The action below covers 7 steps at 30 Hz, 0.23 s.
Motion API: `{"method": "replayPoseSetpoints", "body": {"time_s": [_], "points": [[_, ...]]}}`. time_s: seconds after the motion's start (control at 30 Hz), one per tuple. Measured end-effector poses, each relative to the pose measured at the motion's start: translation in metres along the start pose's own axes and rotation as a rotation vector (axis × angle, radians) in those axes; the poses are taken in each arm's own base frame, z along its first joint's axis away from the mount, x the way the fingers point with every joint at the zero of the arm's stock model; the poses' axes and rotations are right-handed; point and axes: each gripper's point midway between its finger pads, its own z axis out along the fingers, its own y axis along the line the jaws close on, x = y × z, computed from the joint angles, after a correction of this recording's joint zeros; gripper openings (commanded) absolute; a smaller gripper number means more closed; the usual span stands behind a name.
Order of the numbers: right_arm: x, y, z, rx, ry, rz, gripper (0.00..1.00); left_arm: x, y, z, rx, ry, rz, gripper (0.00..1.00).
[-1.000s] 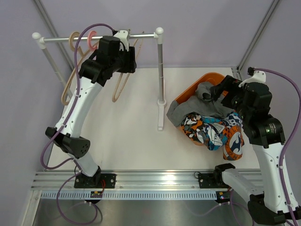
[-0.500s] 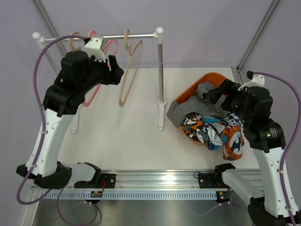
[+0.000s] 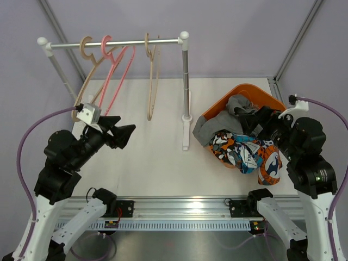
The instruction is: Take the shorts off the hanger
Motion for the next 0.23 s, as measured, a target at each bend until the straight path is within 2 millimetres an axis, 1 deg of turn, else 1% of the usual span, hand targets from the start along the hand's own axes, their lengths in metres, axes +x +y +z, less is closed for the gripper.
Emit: {"method": "replayPoseSetpoints", "body": {"time_s": [0.1, 0.23], "points": [[0.003, 0.004, -0.008, -0.031, -0.011, -0.002, 1.00, 0.025, -0.005, -0.002, 0.054, 0.002, 0.009, 0.71], [0.012, 0.003, -0.011, -0.051, -0.012, -0.004, 0.99, 0.054, -0.010, 0.002, 0.109, 0.025, 0.012, 0.72]]}}
